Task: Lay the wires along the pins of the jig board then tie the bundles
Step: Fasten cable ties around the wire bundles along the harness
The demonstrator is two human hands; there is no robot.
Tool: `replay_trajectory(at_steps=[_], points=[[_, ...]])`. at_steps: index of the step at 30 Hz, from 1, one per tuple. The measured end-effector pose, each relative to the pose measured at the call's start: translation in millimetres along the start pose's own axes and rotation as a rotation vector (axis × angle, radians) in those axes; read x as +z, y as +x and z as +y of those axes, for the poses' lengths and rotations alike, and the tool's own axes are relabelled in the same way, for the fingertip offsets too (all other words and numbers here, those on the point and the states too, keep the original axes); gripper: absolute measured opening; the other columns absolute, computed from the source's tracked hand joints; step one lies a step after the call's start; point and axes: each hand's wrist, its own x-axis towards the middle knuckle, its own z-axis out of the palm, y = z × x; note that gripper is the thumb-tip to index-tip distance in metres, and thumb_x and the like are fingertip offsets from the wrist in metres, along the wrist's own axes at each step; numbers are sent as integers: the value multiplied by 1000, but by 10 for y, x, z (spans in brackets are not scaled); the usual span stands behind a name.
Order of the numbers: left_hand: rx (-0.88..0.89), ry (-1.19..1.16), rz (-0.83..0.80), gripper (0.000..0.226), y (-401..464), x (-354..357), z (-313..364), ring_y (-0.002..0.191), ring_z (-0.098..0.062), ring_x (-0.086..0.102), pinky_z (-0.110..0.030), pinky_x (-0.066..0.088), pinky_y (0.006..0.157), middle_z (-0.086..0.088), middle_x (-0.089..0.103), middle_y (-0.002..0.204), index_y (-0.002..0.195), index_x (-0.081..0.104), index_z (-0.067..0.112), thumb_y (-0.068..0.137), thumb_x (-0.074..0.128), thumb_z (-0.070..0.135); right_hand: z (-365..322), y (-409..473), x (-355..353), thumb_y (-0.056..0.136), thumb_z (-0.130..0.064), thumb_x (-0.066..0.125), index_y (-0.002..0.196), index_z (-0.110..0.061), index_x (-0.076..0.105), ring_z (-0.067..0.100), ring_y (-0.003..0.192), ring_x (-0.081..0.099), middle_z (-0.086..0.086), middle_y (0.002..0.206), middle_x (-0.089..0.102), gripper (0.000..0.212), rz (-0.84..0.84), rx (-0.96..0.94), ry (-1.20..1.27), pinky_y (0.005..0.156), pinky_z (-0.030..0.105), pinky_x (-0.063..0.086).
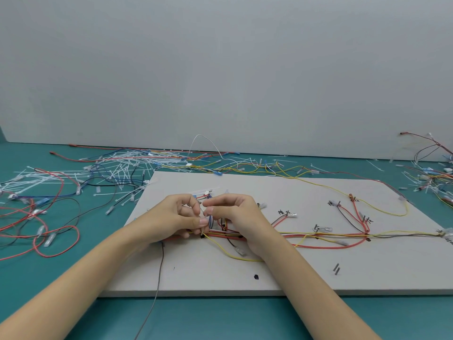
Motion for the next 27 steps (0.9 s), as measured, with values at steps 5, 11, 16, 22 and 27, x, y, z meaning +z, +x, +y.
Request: replay_trajectory(at_steps=[5, 11, 16, 22, 27], points=[[4, 8, 6, 24, -17, 15, 17, 54, -9, 60, -16, 44, 45, -5, 70, 64, 80, 47, 11, 85, 69, 2, 6, -2, 10, 83, 1, 68, 88, -8, 74, 14, 77, 60, 7, 83, 70, 13, 0, -23, -26, 71, 16, 48], [1, 16, 14, 24, -15, 13, 17, 55, -10, 60, -16, 44, 46, -8, 71, 69, 80, 48, 11, 85, 70, 4, 14, 4, 4, 83, 3, 67, 89, -6, 74, 4, 65, 60, 1, 76, 69, 13, -11, -43, -41, 64, 10, 47], [-11, -4, 0, 24, 6, -9, -5, 57, -11, 60, -17, 44, 46, -12, 72, 73, 80, 48, 11, 83, 71, 6, 18, 7, 3, 83, 3, 68, 91, -4, 74, 7, 66, 59, 0, 74, 69, 12, -13, -52, -55, 64, 13, 46], [-9, -18, -22, 24, 13, -30, -31, 57, -11, 60, -17, 44, 46, -12, 72, 74, 80, 49, 13, 83, 72, 8, 33, 21, 9, 82, 4, 69, 91, -2, 73, 3, 63, 58, 0, 72, 68, 12, -5, -68, -85, 62, 11, 45], [-14, -17, -36, 24, 11, -51, -33, 59, -11, 60, -18, 45, 47, -12, 73, 78, 82, 50, 14, 82, 73, 11, 46, 23, 6, 83, 5, 68, 92, 0, 73, 0, 60, 58, 0, 71, 67, 12, -4, -77, -97, 60, 9, 44]])
